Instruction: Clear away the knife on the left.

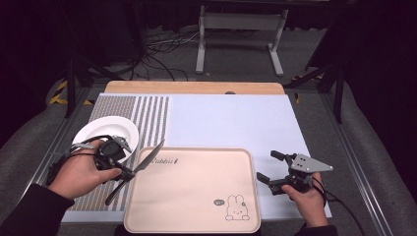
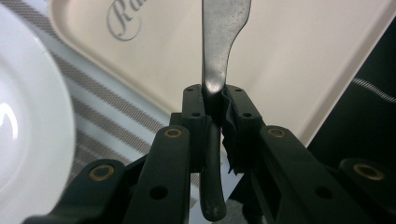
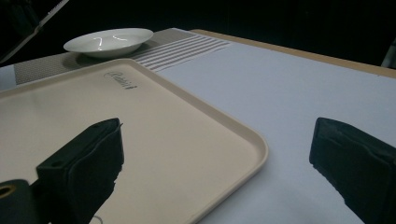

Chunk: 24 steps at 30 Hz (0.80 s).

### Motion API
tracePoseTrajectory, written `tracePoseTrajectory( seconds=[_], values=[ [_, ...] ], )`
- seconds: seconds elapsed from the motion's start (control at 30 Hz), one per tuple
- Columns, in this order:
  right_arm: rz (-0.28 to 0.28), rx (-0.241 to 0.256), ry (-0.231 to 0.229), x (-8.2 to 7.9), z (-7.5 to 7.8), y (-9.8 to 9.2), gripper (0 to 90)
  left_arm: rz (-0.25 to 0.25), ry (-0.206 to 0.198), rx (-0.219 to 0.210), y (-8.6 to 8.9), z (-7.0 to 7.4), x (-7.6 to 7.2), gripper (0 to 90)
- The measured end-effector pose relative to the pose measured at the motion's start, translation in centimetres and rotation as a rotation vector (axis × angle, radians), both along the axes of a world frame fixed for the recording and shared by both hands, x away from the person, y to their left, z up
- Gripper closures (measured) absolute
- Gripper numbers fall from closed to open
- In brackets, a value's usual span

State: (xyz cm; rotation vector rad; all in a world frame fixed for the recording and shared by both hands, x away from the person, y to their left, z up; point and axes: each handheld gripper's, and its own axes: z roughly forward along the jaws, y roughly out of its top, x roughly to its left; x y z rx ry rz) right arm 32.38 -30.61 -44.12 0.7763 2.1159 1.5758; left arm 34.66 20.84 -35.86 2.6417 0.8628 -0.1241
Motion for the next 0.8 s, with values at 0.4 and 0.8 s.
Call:
tracePoseTrajectory(
  seconds=[0.4,0.8],
  values=[
    [0.001,-0.002,0.0,0.0,0.0,0.0,3.5,0.083,0.105,-0.058,-1.8,-1.2,-0.2,79.8],
    [0.005,-0.002,-0.002,0.0,0.1,0.0,3.5,0.159,0.169,-0.098,-3.2,-2.9,-0.2,79.8]
  ],
)
